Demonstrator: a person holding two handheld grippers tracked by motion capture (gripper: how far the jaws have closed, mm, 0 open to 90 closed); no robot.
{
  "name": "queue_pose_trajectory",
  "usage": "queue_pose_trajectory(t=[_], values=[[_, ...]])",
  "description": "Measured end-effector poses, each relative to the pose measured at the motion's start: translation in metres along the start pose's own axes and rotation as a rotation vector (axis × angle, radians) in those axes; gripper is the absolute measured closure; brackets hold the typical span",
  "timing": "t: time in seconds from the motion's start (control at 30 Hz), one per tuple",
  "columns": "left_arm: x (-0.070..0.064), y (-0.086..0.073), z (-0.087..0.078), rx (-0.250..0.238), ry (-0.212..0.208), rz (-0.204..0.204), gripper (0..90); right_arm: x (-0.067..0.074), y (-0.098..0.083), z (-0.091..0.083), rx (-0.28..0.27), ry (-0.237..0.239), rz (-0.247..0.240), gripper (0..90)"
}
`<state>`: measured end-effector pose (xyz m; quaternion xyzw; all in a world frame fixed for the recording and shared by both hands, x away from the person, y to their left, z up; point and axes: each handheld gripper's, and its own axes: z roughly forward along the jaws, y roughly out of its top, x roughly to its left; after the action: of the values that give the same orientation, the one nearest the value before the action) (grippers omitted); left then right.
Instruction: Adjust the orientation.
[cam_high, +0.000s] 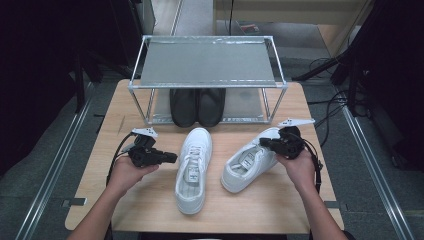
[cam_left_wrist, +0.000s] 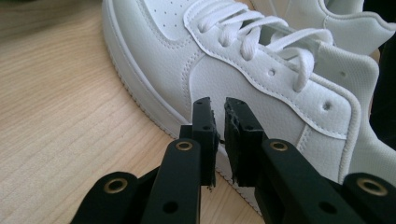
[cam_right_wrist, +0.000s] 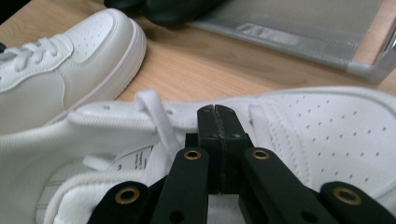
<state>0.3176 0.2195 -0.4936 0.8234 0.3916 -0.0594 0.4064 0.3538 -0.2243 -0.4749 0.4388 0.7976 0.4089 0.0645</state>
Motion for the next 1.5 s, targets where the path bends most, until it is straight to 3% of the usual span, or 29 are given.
queue_pose_trajectory(t=[0.1,0.2,0.27,0.5,0.6,0.67,0.77,0.87,0.93,1.1,1.17,1.3,1.33,1.4,1.5], values=[[-0.001,0.0,0.0,-0.003,-0.003,0.002,83.0,0.001,-0.006,-0.002,-0.013,0.033,0.026,90.0],[0.0,0.0,0.001,0.004,-0.01,0.002,82.4,0.002,-0.006,-0.003,-0.011,0.05,0.012,90.0],[0.0,0.0,0.002,0.012,-0.014,-0.013,79.1,0.004,-0.007,-0.003,-0.013,0.052,0.002,90.0],[0.001,0.001,-0.001,-0.006,-0.001,-0.008,83.0,0.007,-0.009,-0.002,-0.013,0.061,0.002,90.0],[0.001,0.0,0.0,-0.001,-0.011,-0.006,82.6,0.01,-0.01,0.0,-0.002,0.126,0.011,90.0],[0.001,0.0,0.0,0.002,-0.014,-0.005,82.3,0.019,-0.01,0.004,0.007,0.159,-0.011,90.0],[0.001,0.0,-0.001,-0.001,-0.013,-0.002,82.4,0.035,-0.008,0.008,0.026,0.16,-0.083,90.0],[0.0,0.0,-0.001,-0.006,-0.009,0.002,82.6,0.045,-0.009,0.013,0.044,0.207,-0.098,90.0],[0.0,0.0,-0.001,-0.008,-0.016,0.009,83.3,0.051,-0.009,0.015,0.041,0.214,-0.103,90.0],[-0.002,0.001,0.0,-0.02,-0.022,0.007,85.2,0.06,-0.009,0.021,0.048,0.274,-0.088,90.0],[-0.002,0.001,0.0,-0.025,-0.022,0.01,85.2,0.065,-0.007,0.016,0.039,0.218,-0.116,90.0],[0.0,0.001,-0.002,-0.027,-0.014,0.002,85.1,0.06,-0.005,0.002,-0.01,0.195,-0.11,90.0],[0.001,0.0,-0.002,-0.023,-0.01,-0.001,85.1,0.052,-0.009,-0.008,-0.032,0.165,-0.068,90.0],[0.003,0.0,-0.001,-0.023,-0.006,-0.005,85.1,0.046,-0.016,-0.013,-0.031,0.138,-0.036,90.0],[0.005,-0.001,0.001,-0.029,-0.015,0.004,85.1,0.04,-0.027,-0.016,-0.007,0.089,-0.019,90.0]])
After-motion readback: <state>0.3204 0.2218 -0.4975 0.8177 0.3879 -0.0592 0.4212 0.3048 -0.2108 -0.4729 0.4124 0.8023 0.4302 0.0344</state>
